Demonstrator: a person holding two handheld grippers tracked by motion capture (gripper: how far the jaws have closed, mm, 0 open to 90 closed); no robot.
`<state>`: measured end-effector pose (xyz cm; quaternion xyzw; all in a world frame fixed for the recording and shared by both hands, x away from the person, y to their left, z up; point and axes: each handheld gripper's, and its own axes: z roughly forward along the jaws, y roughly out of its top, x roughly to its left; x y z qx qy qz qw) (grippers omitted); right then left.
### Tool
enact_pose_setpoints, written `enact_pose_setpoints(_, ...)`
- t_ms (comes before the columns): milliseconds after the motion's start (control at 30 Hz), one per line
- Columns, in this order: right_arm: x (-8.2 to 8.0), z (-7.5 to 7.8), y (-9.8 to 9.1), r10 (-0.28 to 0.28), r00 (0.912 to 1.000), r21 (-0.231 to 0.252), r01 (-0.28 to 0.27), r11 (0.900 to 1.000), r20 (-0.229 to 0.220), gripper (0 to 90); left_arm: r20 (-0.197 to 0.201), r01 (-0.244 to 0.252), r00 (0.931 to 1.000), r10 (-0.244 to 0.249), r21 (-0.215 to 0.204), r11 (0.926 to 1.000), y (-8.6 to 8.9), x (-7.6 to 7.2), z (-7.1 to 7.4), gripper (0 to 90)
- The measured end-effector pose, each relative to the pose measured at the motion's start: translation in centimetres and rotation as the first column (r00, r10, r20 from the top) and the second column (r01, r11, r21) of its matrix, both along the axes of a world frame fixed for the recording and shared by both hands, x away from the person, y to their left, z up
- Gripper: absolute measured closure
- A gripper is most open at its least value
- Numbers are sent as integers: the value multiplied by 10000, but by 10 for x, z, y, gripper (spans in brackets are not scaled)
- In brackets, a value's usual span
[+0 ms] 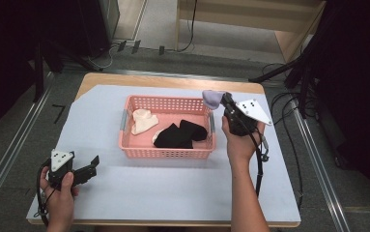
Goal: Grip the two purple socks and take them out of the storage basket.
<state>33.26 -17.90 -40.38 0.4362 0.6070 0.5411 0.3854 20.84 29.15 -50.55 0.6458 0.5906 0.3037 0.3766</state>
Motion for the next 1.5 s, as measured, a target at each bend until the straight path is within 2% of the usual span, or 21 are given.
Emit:
enact_pose_setpoints(367, -2, -11, -30, -775, 9966, 154, 779, 9968, -288, 892, -24, -6, 10000, 6, 7, 10000, 0, 0, 0, 137)
enact_pose_setpoints(400, -2, -16, -38, -960, 9945, 184, 968, 9951, -418, 891, -27, -14, 10000, 14, 16, 10000, 0, 0, 0, 137)
enact_pose_setpoints(567, -1, -29, -51, -1233, 9894, 278, 1257, 9917, -772, 891, -24, -7, 10000, 7, 10, 10000, 0, 0, 0, 138)
enact_pose_setpoints(800, 0, -47, -58, -1394, 9819, 220, 1433, 9894, -1284, 891, -18, -2, 10000, 2, -1, 10000, 0, 0, 0, 137)
enact_pose_setpoints(833, 1, -55, -61, -1449, 9778, 138, 1487, 9888, -1516, 891, -14, -2, 10000, 2, 0, 10000, 0, 0, 0, 137)
enact_pose_setpoints(1000, 0, -76, -70, -1742, 9621, 134, 1810, 9834, -2098, 881, -6, 4, 10000, -4, -16, 10000, 0, 0, 0, 137)
enact_pose_setpoints(1033, -2, -79, -72, -1712, 9596, 208, 1802, 9834, -2232, 839, -3, 3, 10000, -3, -16, 10000, 0, 0, 0, 138)
enact_pose_setpoints(1067, -2, -79, -72, -1712, 9596, 208, 1802, 9834, -2232, 839, -3, 3, 10000, -3, -16, 10000, 0, 0, 0, 137)
enact_pose_setpoints(1133, -5, -82, -76, -1538, 9527, 687, 1774, 9817, -2620, 644, -29, -4, 10000, 4, -1, 10000, 0, 0, 0, 137)
enact_pose_setpoints(1167, -10, -82, -79, -1448, 9378, 1406, 1971, 9703, -3156, 506, -33, -2, 10000, 2, 6, 10000, 0, 0, 0, 137)
enact_pose_setpoints(1200, -13, -82, -81, -1381, 9414, 1478, 1906, 9705, -3078, 490, -27, 4, 10000, -4, 32, 10000, 0, 0, 0, 137)
enact_pose_setpoints(1267, -17, -81, -82, -1341, 9432, 1459, 1852, 9718, -3039, 465, -17, -21, 10000, 21, 60, 10000, 0, -1, 0, 137)
enact_pose_setpoints(1400, -32, -78, -86, -1540, 9393, 1118, 1962, 9742, -3066, 357, -4, -7, 10000, 7, 88, 10000, -1, -1, 0, 138)
enact_pose_setpoints(1433, -35, -77, -89, -1587, 9381, 1054, 1994, 9742, -3080, 344, -19, 13, 10000, -13, 113, 9999, -1, -1, 0, 137)
enact_pose_setpoints(1467, -43, -77, -93, -1698, 9321, 1053, 2131, 9713, -3201, 340, 11, -3, 10000, 3, 150, 9999, -1, -1, 0, 137)
enact_pose_setpoints(1500, -46, -78, -96, -1726, 9340, 1063, 2151, 9708, -3129, 340, -5, -10, 10000, 11, 161, 9999, -2, -1, 0, 137)
